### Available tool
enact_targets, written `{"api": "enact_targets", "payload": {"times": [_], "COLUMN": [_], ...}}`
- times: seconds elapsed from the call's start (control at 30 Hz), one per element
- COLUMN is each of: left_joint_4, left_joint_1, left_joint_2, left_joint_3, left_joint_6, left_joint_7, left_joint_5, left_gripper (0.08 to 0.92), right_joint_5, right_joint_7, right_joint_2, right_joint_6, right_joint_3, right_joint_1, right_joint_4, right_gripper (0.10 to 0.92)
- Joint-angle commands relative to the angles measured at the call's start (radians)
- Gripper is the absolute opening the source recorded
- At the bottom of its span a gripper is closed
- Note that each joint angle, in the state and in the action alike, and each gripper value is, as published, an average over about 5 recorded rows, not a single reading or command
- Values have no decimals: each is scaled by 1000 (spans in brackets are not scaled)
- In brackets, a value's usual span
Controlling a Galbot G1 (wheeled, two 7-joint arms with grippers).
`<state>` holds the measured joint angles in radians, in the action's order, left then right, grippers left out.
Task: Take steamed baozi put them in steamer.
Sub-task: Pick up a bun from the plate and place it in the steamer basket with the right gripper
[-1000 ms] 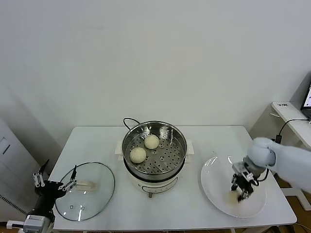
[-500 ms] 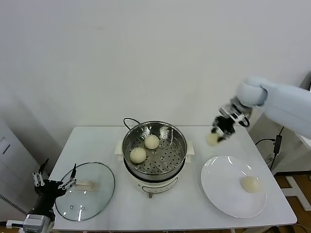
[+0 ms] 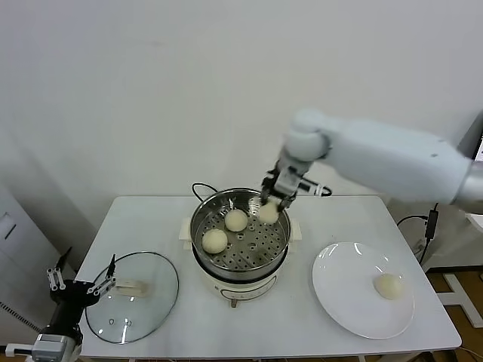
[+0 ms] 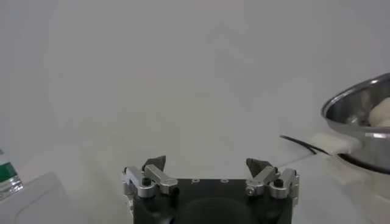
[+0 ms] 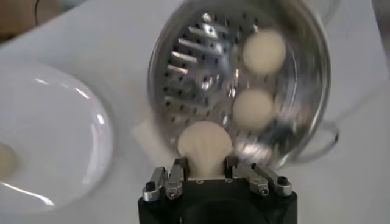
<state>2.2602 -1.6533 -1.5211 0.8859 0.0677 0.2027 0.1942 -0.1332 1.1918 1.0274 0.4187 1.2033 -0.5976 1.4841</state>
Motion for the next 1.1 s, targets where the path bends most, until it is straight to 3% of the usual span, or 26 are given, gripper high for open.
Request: {"api": "enact_targets", "payload": {"times": [0.03,0.57,0.9,1.0,1.1], "left_joint_4": [4,5,0,-1,0], "left_joint_1": [1,18,17,15,16], "left_joint_2": [-1,-3,2,2,5], "left_joint_3": [0,-18,-17,-21,-24], "left_joint_6": [3,16,15,14,14], "left_joint_7": [-1,-4,-3,-1,-1], "left_joint_5": [-1,4,4,7,8], "left_gripper": [823,823,823,823,823], "right_joint_5": [-224,-175,-173,-123,106], "right_joint_7": [13,43,25,14,-28], "right_joint_2": [116,84,75,50,-15], "right_joint_6": [223,282,259,151,-110], "right_joint_3": [-72,-65,-164,-192,-107], "right_joint_1": [173,221,207,158,45], "right_joint_4": [74,84,-16,-91,-174], "right_gripper": [372,421,693,773,813]}}
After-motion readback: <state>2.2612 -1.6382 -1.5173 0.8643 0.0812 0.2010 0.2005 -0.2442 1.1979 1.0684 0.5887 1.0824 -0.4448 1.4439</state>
